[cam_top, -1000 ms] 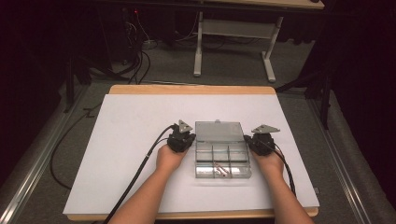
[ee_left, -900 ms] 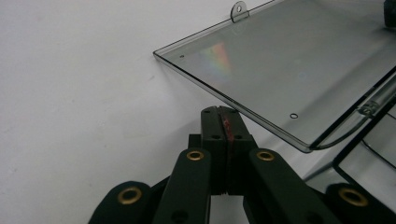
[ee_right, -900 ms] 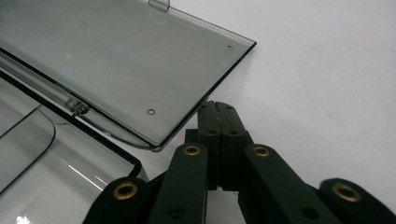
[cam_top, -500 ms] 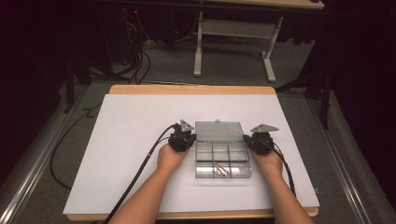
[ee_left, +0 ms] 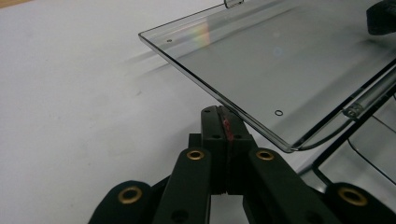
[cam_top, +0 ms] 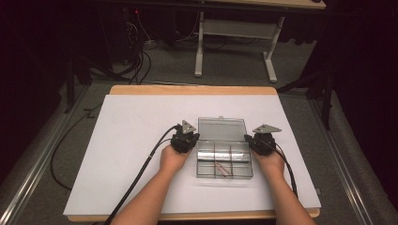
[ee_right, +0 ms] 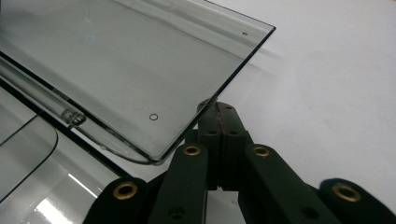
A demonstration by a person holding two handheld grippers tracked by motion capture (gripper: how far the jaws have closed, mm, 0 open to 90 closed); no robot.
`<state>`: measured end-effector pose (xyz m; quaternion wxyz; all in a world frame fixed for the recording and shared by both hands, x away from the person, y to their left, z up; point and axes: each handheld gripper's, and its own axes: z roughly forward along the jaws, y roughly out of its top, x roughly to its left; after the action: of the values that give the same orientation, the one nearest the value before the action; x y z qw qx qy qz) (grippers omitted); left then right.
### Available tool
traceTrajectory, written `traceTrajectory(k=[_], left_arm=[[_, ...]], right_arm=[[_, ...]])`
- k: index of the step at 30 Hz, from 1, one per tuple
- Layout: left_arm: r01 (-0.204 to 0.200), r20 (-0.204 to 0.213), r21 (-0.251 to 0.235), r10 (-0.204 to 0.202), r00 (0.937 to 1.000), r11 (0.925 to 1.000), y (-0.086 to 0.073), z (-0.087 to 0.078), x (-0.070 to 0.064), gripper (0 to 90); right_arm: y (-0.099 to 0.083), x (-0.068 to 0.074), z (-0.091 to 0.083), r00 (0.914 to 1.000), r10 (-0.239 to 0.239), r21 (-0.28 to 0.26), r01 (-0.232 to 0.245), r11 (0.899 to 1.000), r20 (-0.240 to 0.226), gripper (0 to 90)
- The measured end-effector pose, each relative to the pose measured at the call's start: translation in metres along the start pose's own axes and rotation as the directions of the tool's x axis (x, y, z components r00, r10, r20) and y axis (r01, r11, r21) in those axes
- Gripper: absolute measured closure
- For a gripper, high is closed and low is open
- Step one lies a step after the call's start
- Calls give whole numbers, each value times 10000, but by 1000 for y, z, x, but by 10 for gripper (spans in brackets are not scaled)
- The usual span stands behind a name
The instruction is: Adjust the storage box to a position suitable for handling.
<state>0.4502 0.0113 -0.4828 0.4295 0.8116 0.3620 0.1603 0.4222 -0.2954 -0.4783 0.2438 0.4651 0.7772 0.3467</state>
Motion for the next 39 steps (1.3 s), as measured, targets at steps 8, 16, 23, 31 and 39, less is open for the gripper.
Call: traceTrajectory(k=[8,16,23,31,39], left_arm=[[7,-44,-214,-8,10000,9998,0,-1,-1,899],[153,-77,-429,-157,9998,9990,2,-3,2,898],[273,-64,-508,-277,9996,9983,2,-3,2,897],[371,-73,-676,-377,9993,9970,4,-5,3,897],[442,-102,-785,-451,9989,9959,7,-8,5,897]], right_arm=[[2,-2,-3,10000,-14,-146,15,9999,58,900],[5,-3,-6,10000,55,-293,-53,9996,74,900],[7,-3,-6,9999,63,-348,-59,9994,110,900],[11,-3,-8,9998,67,-370,-61,9993,177,900],[18,1,-10,9998,-59,-473,67,9989,166,900]])
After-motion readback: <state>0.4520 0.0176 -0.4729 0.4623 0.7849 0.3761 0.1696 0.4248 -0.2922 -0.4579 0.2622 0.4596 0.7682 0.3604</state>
